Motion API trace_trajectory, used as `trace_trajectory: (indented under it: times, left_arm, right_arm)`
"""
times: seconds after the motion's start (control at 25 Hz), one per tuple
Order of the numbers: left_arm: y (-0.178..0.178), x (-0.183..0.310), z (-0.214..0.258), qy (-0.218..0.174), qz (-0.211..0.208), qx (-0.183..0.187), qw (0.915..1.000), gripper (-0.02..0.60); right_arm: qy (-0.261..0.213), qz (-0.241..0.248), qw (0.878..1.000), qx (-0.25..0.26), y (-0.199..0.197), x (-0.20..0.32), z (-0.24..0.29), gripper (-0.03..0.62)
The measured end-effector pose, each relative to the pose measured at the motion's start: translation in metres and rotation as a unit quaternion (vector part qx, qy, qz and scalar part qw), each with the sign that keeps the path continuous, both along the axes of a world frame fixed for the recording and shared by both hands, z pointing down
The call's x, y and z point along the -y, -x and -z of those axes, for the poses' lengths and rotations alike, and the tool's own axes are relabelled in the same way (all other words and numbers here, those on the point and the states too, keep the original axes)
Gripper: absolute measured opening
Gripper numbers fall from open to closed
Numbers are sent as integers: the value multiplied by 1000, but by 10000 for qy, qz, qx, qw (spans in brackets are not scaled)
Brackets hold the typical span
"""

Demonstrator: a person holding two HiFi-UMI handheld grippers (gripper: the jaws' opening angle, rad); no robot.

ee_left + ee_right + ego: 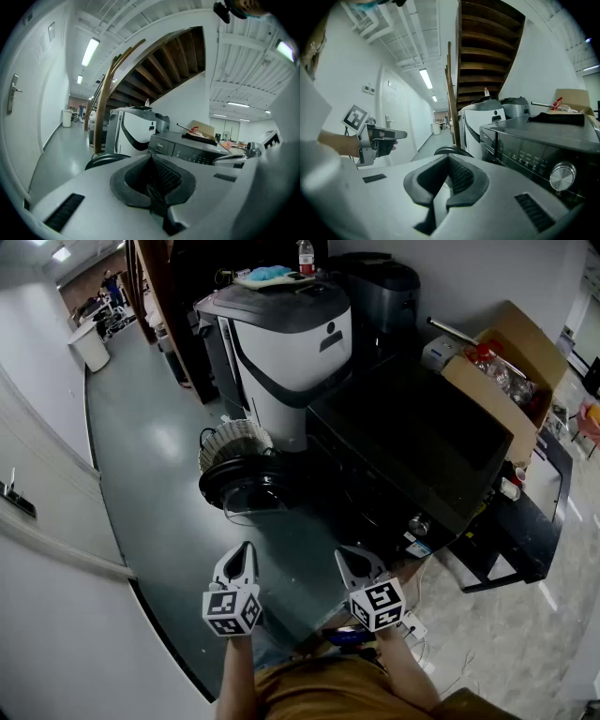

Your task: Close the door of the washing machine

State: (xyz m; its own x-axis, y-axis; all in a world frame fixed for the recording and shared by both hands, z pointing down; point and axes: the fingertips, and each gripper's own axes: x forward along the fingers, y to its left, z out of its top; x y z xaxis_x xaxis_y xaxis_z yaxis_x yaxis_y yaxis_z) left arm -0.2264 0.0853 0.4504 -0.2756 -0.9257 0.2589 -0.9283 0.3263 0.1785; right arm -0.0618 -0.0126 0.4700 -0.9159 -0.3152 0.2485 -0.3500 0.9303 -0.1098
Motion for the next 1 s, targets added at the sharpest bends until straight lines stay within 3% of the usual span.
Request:
trace_trajectory:
  times: [0.36, 0.56, 1.0]
  left_arm:
    - [7, -4, -10, 84, 76, -80, 9999, 25]
    - [20, -8, -23, 344, 94, 118, 9993, 26]
    - [101, -3, -71, 853, 129, -57, 9963, 29]
  right_arm:
    - [87, 43, 10000, 19, 3, -1, -5, 12]
    - [221, -18, 9997, 105, 8, -1, -10, 12]
    - [340, -105, 9991, -249, 48, 3, -33, 12]
